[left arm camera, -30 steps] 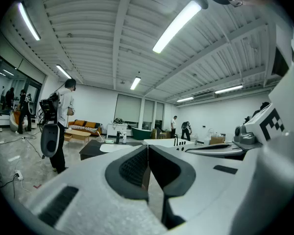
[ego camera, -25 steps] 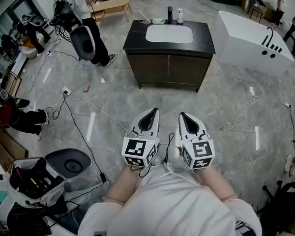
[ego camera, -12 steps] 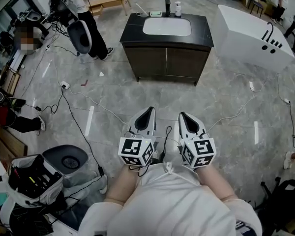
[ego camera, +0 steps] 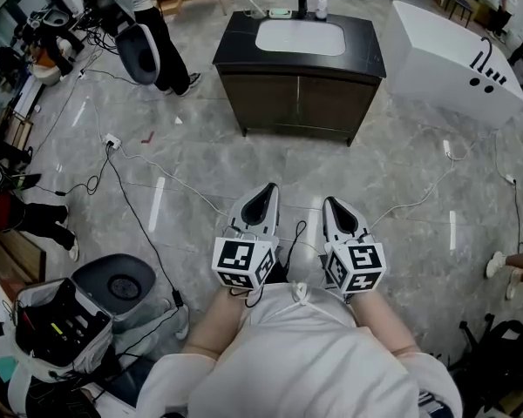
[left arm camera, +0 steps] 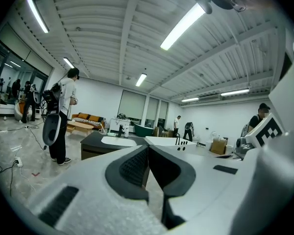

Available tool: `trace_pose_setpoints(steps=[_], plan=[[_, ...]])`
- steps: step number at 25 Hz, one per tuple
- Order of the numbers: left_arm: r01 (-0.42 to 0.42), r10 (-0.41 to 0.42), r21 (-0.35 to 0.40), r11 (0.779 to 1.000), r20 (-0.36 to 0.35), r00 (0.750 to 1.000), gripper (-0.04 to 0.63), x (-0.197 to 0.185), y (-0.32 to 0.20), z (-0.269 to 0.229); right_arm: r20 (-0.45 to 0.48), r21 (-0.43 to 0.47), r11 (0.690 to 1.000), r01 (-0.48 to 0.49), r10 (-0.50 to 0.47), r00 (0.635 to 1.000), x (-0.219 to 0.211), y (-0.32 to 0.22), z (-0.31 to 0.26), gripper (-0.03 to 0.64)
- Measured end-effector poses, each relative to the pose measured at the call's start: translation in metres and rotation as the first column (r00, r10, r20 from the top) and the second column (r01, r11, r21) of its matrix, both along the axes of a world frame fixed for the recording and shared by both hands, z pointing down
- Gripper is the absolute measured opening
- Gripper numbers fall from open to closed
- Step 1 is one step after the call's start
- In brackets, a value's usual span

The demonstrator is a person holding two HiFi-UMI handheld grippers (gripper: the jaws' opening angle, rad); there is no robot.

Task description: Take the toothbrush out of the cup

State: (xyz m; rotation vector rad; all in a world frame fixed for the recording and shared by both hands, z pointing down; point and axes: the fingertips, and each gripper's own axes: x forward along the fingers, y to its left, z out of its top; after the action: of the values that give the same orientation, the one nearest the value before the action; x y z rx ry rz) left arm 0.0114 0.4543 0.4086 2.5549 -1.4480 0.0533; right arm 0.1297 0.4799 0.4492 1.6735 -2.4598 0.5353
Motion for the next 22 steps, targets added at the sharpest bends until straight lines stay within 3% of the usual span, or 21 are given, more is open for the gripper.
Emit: trace_pose_setpoints(steps=[7,15,22], plan=[[-0.061,0.061,0.004,0.998,-0.009,0.998,0.020,-0.026,-0.080,0.001,-0.011,-0.021,0.999,-0.042,0.042,0.999,-0.033,-0.075,0.008,0.028],[-0.095,0.094,-0.015,0.995,-0.045,0.995,0.020,-0.083,-0.195,-0.002,-0.006,-0.029,0.995,-0.100,0.099,0.995,-0.082,-0.184,0.005,0.028],[-0.112,0.109,-0.043,0.993,-0.056,0.992,0.020,-0.127,-0.264,0.000,-0.010,-0.053,0.992,-0.113,0.112,0.994,-0.121,-0.250,0.006,0.028]])
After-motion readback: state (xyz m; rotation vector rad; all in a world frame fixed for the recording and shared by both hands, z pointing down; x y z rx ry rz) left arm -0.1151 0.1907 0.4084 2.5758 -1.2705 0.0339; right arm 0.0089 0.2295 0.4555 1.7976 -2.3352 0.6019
